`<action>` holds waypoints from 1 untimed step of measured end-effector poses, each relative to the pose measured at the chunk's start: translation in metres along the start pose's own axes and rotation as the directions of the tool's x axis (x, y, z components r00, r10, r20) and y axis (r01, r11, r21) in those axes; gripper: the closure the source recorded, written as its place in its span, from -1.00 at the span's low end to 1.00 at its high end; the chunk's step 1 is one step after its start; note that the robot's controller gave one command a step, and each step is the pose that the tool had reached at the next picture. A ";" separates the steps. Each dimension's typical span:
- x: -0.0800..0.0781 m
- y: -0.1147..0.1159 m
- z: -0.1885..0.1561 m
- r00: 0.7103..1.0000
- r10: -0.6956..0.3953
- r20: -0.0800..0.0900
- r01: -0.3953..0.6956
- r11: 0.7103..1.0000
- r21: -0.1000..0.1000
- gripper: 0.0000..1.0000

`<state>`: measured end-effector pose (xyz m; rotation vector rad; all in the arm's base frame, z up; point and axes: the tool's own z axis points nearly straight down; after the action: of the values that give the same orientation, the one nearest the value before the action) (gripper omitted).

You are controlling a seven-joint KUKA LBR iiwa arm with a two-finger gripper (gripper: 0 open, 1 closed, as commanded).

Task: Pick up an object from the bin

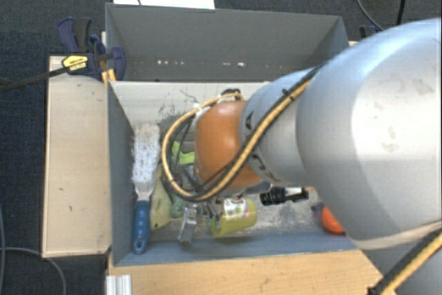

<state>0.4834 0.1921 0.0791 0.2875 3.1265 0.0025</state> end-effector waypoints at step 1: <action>-0.001 -0.011 0.007 0.994 -0.112 0.005 0.112 0.994 -0.003 1.00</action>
Offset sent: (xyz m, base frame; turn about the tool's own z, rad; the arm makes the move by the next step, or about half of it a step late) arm 0.0000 0.0000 0.0000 0.0000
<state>0.4823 0.1812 0.0723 0.1110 3.1328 0.0072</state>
